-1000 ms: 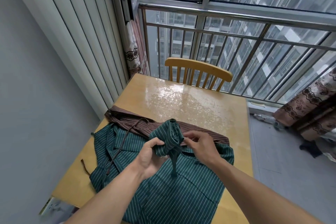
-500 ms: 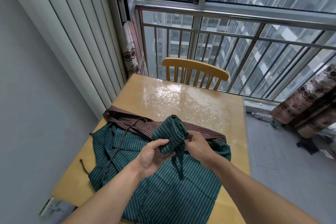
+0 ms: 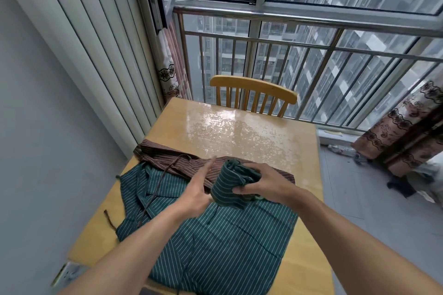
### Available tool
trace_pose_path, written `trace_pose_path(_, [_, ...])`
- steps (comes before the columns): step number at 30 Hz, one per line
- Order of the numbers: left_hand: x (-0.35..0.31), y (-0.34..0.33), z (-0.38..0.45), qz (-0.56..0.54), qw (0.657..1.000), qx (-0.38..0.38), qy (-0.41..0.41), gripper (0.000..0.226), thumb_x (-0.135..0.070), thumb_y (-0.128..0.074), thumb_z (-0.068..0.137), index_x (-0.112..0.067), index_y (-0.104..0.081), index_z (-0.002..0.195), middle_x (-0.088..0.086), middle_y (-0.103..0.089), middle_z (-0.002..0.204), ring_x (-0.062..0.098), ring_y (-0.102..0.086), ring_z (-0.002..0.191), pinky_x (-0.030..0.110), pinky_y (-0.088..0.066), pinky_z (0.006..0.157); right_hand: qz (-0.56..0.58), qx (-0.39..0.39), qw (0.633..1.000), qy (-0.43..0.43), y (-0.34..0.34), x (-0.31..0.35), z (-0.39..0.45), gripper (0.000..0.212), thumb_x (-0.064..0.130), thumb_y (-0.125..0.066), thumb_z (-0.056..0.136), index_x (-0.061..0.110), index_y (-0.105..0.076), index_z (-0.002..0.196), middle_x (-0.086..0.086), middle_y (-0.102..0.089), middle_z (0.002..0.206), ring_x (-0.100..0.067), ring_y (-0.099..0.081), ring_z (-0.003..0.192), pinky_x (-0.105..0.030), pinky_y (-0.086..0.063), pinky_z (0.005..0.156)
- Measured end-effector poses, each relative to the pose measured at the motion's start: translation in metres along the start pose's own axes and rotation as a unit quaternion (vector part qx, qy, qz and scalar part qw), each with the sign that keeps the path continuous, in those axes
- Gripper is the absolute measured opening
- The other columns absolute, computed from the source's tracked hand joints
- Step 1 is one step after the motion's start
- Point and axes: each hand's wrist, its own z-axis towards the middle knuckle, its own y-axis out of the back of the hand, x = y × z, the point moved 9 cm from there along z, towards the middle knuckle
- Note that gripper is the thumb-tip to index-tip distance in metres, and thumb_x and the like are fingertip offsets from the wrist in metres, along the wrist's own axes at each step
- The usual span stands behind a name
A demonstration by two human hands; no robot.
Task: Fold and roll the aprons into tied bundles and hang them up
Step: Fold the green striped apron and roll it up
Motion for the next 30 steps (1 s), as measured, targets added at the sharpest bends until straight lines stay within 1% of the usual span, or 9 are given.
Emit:
trace_pose_path(3, [-0.024, -0.003, 0.001, -0.033, 0.996, 0.086, -0.007, 0.086, -0.054, -0.080, 0.081, -0.059, -0.030, 0.150, -0.010, -0.038, 0.162, 0.015, -0.033, 0.149, 0.059, -0.025, 0.122, 0.012, 0.071, 0.997, 0.009, -0.003, 0.009, -0.006, 0.034, 0.016, -0.076, 0.089, 0.015, -0.068, 0.123, -0.003, -0.074, 0.117, -0.021, -0.070, 0.109, -0.044, -0.052, 0.103])
trace_pose_path(7, [-0.043, -0.034, -0.009, -0.181, 0.963, 0.197, 0.018, 0.039, -0.030, -0.066, 0.097, -0.009, -0.063, 0.129, 0.016, -0.069, 0.125, 0.030, -0.066, 0.119, 0.058, -0.049, 0.107, 0.134, 0.134, 0.982, -0.004, -0.010, 0.012, -0.012, 0.051, 0.021, -0.073, 0.090, -0.001, -0.055, 0.132, -0.022, -0.067, 0.124, -0.040, -0.065, 0.116, -0.054, -0.049, 0.106])
trace_pose_path(9, [-0.040, -0.042, -0.010, -0.222, 0.959, 0.174, 0.026, 0.038, -0.033, -0.065, 0.096, -0.003, -0.067, 0.119, 0.021, -0.070, 0.121, 0.030, -0.067, 0.114, 0.060, -0.044, 0.110, 0.186, 0.152, 0.971, -0.016, -0.010, 0.012, -0.013, 0.064, 0.026, -0.072, 0.088, -0.005, -0.047, 0.138, -0.025, -0.061, 0.126, -0.044, -0.060, 0.116, -0.061, -0.043, 0.109])
trace_pose_path(13, [-0.015, -0.044, -0.005, -0.250, 0.959, 0.120, 0.067, 0.030, -0.038, -0.061, 0.099, -0.014, -0.075, 0.112, 0.009, -0.075, 0.116, 0.022, -0.068, 0.114, 0.059, -0.031, 0.118, 0.225, 0.193, 0.955, -0.022, -0.010, 0.011, -0.016, 0.056, 0.024, -0.066, 0.093, -0.005, -0.047, 0.137, -0.027, -0.057, 0.126, -0.042, -0.054, 0.115, -0.064, -0.038, 0.107])
trace_pose_path(18, [-0.005, 0.027, 0.007, -0.181, 0.975, -0.078, 0.105, 0.032, -0.037, -0.049, 0.104, -0.018, -0.073, 0.094, -0.001, -0.077, 0.089, 0.019, -0.068, 0.096, 0.048, -0.042, 0.106, 0.071, 0.234, 0.967, -0.074, -0.016, -0.009, -0.025, 0.038, 0.027, -0.073, 0.088, 0.010, -0.064, 0.121, -0.012, -0.071, 0.115, -0.035, -0.067, 0.108, -0.049, -0.052, 0.100])
trace_pose_path(21, [-0.024, 0.063, 0.018, -0.159, 0.979, -0.121, 0.051, 0.039, -0.037, -0.046, 0.108, -0.015, -0.065, 0.082, 0.001, -0.063, 0.063, 0.014, -0.056, 0.065, 0.035, -0.041, 0.083, -0.042, 0.182, 0.979, -0.080, -0.015, -0.023, -0.018, 0.029, 0.025, -0.077, 0.089, 0.018, -0.070, 0.116, -0.005, -0.074, 0.114, -0.023, -0.072, 0.106, -0.045, -0.055, 0.100])
trace_pose_path(24, [-0.050, 0.078, 0.017, -0.133, 0.983, -0.125, -0.005, 0.039, -0.028, -0.045, 0.109, -0.013, -0.055, 0.075, 0.000, -0.050, 0.058, 0.009, -0.043, 0.052, 0.021, -0.040, 0.063, -0.095, 0.084, 0.990, -0.059, -0.004, -0.034, -0.004, 0.030, 0.032, -0.080, 0.083, 0.025, -0.069, 0.110, 0.003, -0.074, 0.106, -0.015, -0.071, 0.099, -0.045, -0.054, 0.097])
trace_pose_path(28, [-0.056, 0.068, 0.005, -0.135, 0.987, -0.077, -0.042, 0.046, -0.029, -0.046, 0.100, -0.028, -0.046, 0.054, -0.003, -0.041, 0.056, 0.014, -0.037, 0.054, 0.032, -0.038, 0.067, -0.118, -0.067, 0.990, -0.041, 0.020, -0.043, 0.007, 0.035, 0.032, -0.079, 0.084, 0.030, -0.062, 0.115, 0.013, -0.069, 0.103, -0.010, -0.067, 0.095, -0.038, -0.057, 0.088])
trace_pose_path(30, [-0.054, 0.055, -0.004, -0.105, 0.992, -0.049, -0.060, 0.044, -0.035, -0.048, 0.095, -0.026, -0.043, 0.052, -0.005, -0.038, 0.053, 0.012, -0.033, 0.051, 0.024, -0.037, 0.061, -0.133, -0.144, 0.980, -0.038, 0.033, -0.045, 0.008, 0.038, 0.032, -0.078, 0.085, 0.031, -0.060, 0.118, 0.015, -0.067, 0.102, -0.010, -0.066, 0.092, -0.033, -0.057, 0.082])
